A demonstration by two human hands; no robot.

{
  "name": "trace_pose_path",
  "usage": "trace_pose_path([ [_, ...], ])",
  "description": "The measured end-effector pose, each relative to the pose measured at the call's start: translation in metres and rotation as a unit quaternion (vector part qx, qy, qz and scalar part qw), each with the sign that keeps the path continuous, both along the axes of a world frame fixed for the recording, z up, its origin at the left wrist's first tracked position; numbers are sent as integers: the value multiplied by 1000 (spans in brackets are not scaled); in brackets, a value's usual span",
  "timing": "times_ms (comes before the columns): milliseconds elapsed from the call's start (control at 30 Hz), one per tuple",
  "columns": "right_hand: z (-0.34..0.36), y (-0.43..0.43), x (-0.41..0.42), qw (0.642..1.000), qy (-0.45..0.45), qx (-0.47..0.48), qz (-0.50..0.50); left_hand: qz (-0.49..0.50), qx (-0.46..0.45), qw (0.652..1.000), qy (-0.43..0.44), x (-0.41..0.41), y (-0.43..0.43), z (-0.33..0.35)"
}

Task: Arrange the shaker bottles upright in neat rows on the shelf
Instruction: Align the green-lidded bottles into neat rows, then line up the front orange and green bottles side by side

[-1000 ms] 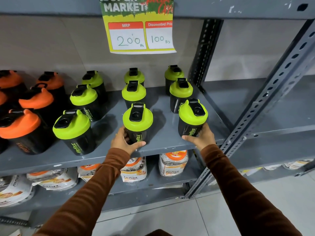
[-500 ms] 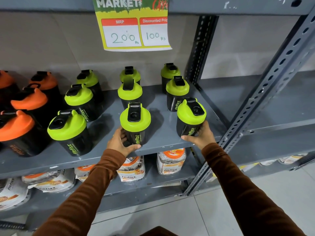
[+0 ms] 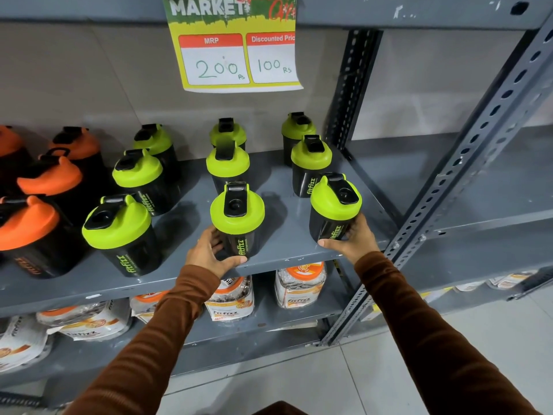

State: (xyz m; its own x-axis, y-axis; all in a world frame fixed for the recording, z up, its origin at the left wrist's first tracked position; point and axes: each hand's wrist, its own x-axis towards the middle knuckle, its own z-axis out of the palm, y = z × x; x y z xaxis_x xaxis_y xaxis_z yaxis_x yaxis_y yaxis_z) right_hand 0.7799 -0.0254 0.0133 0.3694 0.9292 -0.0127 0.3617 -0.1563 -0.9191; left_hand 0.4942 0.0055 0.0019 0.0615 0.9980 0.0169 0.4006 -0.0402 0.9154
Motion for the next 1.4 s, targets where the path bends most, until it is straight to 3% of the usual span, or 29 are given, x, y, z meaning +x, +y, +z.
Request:
trace_pose_path([
  [567, -6, -4, -6, 999, 27, 34, 4, -24, 12, 1000, -11, -3, -1, 1],
  [700, -12, -26, -35, 981, 128, 112, -94, -36, 36, 999, -4, -15, -11, -7],
  [833, -19, -50, -89, 963, 65, 183, -184, 17, 122, 991, 43, -27, -33, -22],
  [1000, -18, -58, -167, 978, -38, 193, 63, 133, 205, 969, 30, -52, -51, -30],
  [1067, -10, -49, -194, 972, -30, 185, 140, 182, 222, 957, 46, -71, -53, -30],
  [1200, 1, -23, -243, 966, 1, 165, 199, 253, 234, 936, 66, -119, -52, -24],
  [1400, 3, 6, -310, 975, 66, 48, 208, 349, 249, 902, 57, -195, -39, -1],
])
